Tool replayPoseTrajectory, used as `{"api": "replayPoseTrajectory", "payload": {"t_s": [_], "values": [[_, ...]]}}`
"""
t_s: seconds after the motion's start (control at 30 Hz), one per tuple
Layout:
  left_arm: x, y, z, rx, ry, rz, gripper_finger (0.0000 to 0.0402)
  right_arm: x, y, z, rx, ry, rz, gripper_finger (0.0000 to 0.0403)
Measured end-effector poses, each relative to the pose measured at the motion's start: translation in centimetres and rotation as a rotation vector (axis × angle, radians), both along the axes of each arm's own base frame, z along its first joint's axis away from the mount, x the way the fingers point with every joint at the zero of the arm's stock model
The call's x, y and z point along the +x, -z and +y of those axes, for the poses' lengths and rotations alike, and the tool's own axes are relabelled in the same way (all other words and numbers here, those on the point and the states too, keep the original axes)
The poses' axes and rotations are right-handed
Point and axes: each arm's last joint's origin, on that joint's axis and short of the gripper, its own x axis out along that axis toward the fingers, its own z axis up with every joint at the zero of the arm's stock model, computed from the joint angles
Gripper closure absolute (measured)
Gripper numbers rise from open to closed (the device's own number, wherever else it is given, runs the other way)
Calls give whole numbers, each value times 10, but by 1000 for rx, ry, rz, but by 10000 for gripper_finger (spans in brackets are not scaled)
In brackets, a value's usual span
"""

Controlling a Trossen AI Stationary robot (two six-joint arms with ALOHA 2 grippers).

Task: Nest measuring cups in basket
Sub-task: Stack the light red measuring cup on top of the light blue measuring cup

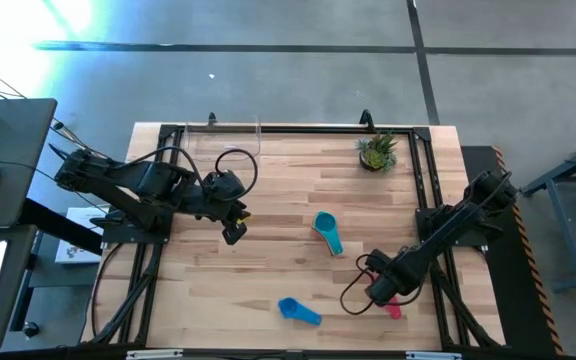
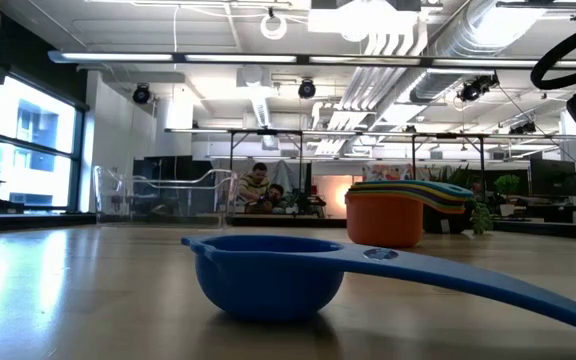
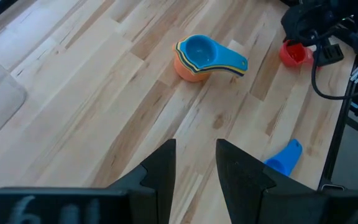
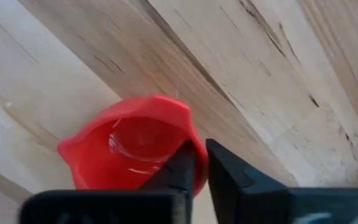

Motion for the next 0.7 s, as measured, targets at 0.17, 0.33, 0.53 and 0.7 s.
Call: {"api": "replayPoseTrajectory", "payload": {"t_s": [0.17,0.33,0.53,0.7], "values": [[0,0,0,8,-5,-2,298,0,0,1,21,1,17,392],[0,0,0,9,-7,-2,298,-1,-8,1,54,14,16,399],[0,0,0,9,-7,-2,298,1,-30,-8,85,75,-43,400],[0,0,0,9,-7,-2,298,8,-41,-23,97,109,-105,401]]}}
